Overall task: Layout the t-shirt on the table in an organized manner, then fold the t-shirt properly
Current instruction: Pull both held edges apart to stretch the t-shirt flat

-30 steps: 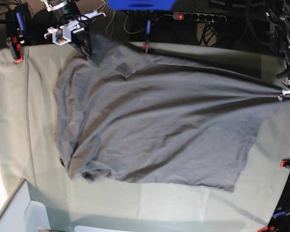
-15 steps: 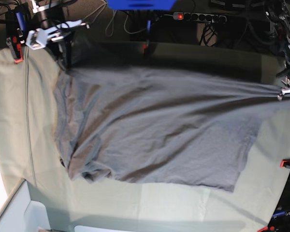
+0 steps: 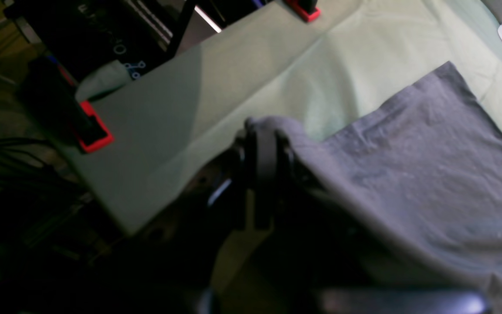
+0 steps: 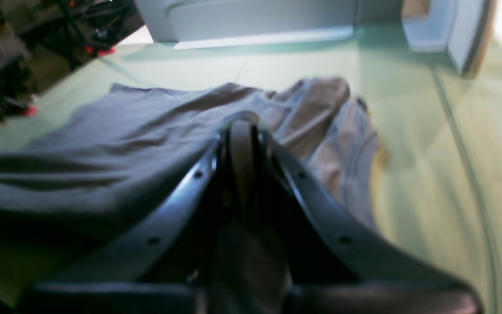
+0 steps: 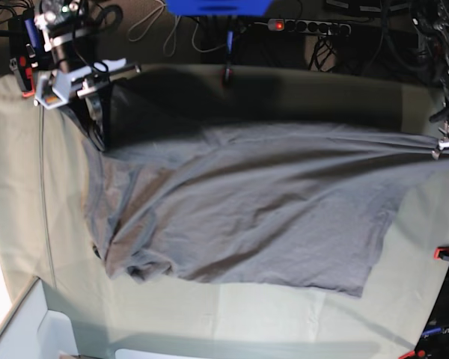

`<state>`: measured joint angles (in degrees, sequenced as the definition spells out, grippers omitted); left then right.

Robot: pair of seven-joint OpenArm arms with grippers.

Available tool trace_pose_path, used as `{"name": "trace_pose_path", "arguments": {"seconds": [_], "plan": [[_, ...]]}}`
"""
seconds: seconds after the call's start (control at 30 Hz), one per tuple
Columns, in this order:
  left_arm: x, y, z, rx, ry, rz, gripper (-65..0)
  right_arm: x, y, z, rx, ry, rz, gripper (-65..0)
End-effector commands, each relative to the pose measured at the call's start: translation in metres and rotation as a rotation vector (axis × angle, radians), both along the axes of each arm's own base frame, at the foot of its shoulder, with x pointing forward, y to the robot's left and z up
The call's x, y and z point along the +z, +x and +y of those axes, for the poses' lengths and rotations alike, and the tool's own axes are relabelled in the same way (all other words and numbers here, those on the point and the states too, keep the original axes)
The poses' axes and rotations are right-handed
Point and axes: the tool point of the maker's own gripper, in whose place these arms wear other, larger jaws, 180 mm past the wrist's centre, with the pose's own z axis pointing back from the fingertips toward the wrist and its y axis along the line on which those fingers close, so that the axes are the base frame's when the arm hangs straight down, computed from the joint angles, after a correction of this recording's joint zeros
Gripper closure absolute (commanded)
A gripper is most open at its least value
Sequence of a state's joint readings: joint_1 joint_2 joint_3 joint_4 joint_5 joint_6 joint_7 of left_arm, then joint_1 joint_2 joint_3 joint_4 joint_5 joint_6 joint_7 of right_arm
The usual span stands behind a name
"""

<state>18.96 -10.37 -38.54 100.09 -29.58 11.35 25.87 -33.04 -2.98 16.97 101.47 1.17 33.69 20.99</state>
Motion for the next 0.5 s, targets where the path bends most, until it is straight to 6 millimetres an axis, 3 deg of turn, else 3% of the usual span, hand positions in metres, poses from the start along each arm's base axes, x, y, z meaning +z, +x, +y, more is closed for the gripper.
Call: {"name": "trace_pose_path", "arguments": {"seconds": [0.0, 0.2, 0.47], "plan": [[0.018, 0.005, 0.007, 0.003, 0.051, -0.042, 0.0, 0.011, 0.008, -0.001, 0.001, -0.01, -0.044, 0.0], [0.018, 0.005, 0.007, 0.002, 0.051, -0.041, 0.0, 0.022, 0.053, 0.005, 0.046, -0.058, -0.058, 0.0], [0.018, 0.005, 0.007, 0.002, 0.052, -0.041, 0.0, 0.023, 0.105, 0.05, 0.221, -0.119, 0.028, 0.0]]}}
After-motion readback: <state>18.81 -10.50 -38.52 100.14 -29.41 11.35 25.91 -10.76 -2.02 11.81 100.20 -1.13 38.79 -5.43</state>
